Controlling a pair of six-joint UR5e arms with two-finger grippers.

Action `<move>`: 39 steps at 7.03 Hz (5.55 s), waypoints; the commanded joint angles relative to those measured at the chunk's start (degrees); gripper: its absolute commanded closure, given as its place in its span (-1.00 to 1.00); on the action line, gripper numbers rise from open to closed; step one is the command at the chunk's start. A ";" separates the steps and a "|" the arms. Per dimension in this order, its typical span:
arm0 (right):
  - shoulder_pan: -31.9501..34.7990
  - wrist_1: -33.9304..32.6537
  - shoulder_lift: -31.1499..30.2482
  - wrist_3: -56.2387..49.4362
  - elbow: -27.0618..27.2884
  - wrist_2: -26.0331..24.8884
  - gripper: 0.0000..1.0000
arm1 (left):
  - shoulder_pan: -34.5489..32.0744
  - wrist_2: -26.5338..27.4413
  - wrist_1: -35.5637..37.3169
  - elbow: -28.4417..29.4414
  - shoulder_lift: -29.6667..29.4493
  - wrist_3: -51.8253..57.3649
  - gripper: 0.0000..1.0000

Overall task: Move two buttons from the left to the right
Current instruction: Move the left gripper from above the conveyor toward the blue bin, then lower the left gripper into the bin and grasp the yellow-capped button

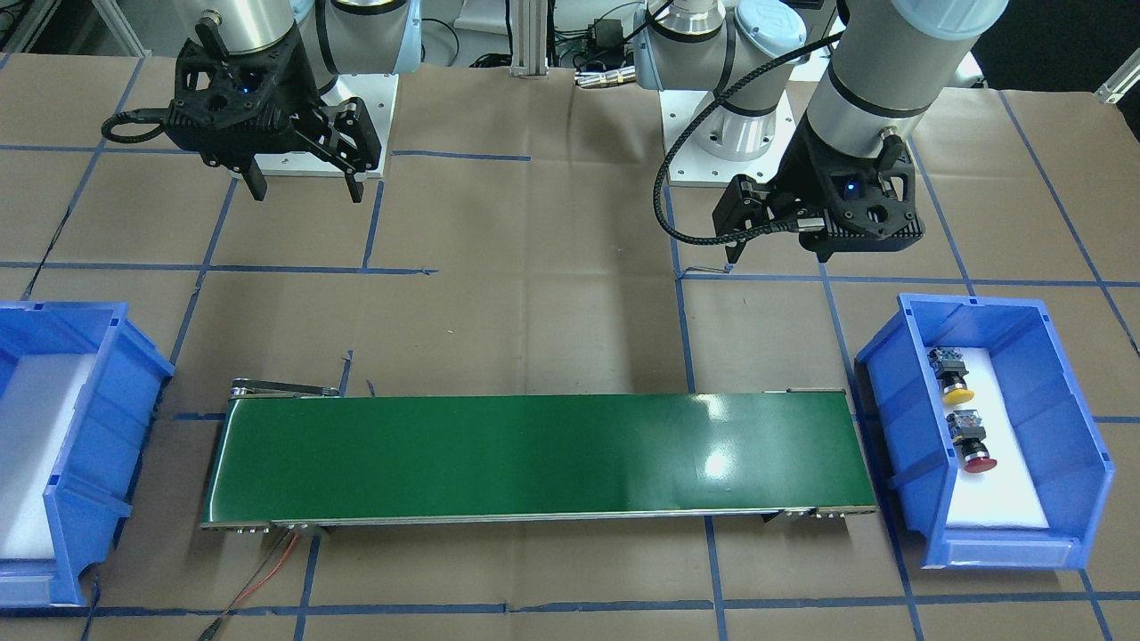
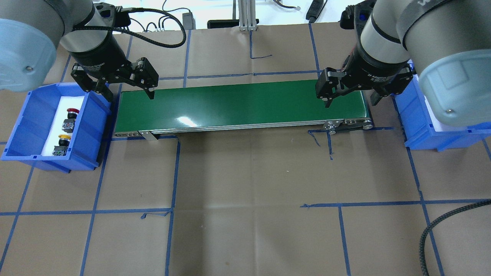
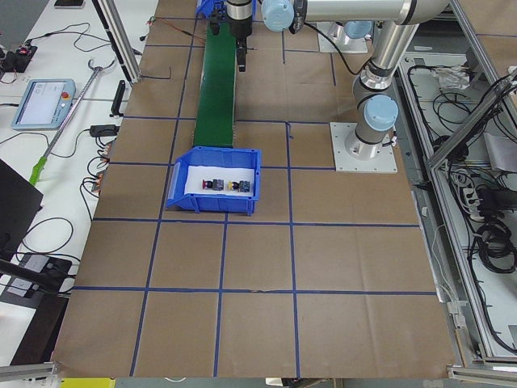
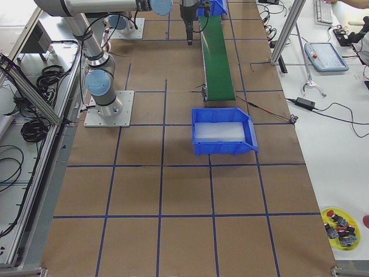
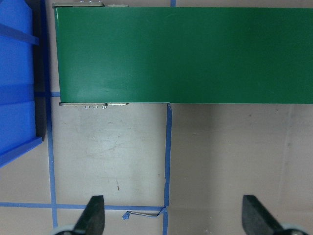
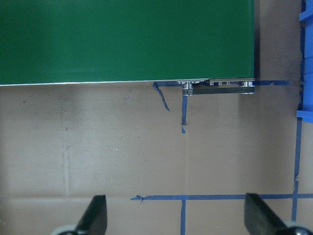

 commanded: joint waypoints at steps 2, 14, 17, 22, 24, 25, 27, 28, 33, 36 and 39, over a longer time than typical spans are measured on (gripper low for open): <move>0.00 -0.17 -0.12 0.00 -0.19 0.09 -1.00 | 0.05 0.00 0.03 0.00 0.04 -0.25 -1.00; 0.00 -0.96 0.40 0.00 -0.19 0.09 -1.00 | 33.67 0.70 7.04 -8.42 -0.83 36.28 -1.00; -0.09 -1.05 0.49 -0.44 -0.19 0.09 -1.00 | 34.85 0.61 15.74 -10.63 -4.95 38.25 -1.00; -0.26 -1.14 0.58 -0.53 -0.28 0.00 -1.00 | 34.86 0.00 31.46 -15.62 -14.54 38.16 -1.00; -0.44 -0.62 0.49 -0.53 -0.28 -0.61 -1.00 | 34.94 0.09 38.25 -19.94 -15.51 38.16 -1.00; -0.44 -0.61 0.49 -0.53 -0.28 -0.87 -1.00 | 35.38 0.09 38.44 -20.04 -16.30 38.16 -1.00; -0.44 -0.79 0.49 -0.44 -0.19 -0.79 -1.00 | 36.79 0.17 38.44 -20.21 -17.53 38.16 -1.00; -0.35 -0.79 0.49 -0.35 -0.19 -0.79 -1.00 | 36.79 0.17 38.44 -20.21 -17.80 38.07 -0.99; -0.35 0.09 -0.04 -0.35 -0.01 -0.88 -1.00 | 36.53 0.27 38.35 -19.51 -18.42 37.28 0.83; -0.35 0.09 0.23 -0.44 -0.10 -0.97 -1.00 | 35.91 0.17 31.12 -15.40 -12.55 37.98 0.91; -0.35 -0.52 0.49 -0.35 -0.10 -0.88 -1.00 | 35.56 0.26 18.43 -4.78 -11.82 37.55 0.91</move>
